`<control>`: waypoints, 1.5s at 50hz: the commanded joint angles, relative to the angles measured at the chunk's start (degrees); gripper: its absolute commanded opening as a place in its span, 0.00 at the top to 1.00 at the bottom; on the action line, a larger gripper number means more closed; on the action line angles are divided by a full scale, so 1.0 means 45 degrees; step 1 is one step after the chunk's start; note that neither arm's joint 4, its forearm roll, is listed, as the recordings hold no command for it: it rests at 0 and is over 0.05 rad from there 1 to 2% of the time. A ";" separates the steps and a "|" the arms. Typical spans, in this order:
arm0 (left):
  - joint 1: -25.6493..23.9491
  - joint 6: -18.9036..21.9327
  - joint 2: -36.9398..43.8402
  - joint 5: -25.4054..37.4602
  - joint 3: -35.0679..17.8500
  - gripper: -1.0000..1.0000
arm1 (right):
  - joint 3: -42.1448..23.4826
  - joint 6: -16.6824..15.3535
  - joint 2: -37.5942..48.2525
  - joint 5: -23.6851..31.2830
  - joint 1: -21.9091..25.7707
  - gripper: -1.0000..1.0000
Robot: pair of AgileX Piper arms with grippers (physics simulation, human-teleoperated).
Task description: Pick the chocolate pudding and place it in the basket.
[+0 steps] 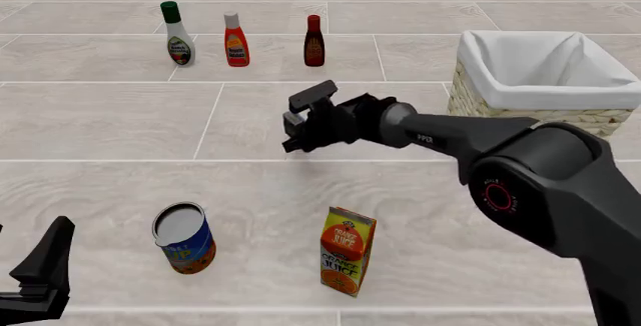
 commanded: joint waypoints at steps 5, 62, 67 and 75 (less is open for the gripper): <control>0.0000 0.0000 0.0000 0.0000 0.0000 0.00 | -0.0020 0.0306 -0.0944 0.0289 -0.0248 1.00; 0.0000 0.0000 0.0000 0.0000 0.0000 0.00 | 0.0092 0.0914 -0.4802 0.1768 -0.1277 1.00; 0.0000 0.0000 0.0000 0.0000 0.0000 0.00 | 0.0328 0.0977 -0.5152 0.1718 -0.1458 1.00; 0.0000 0.0000 0.0000 0.0000 0.0000 0.00 | 0.0382 0.1081 -0.5600 0.1819 -0.1772 1.00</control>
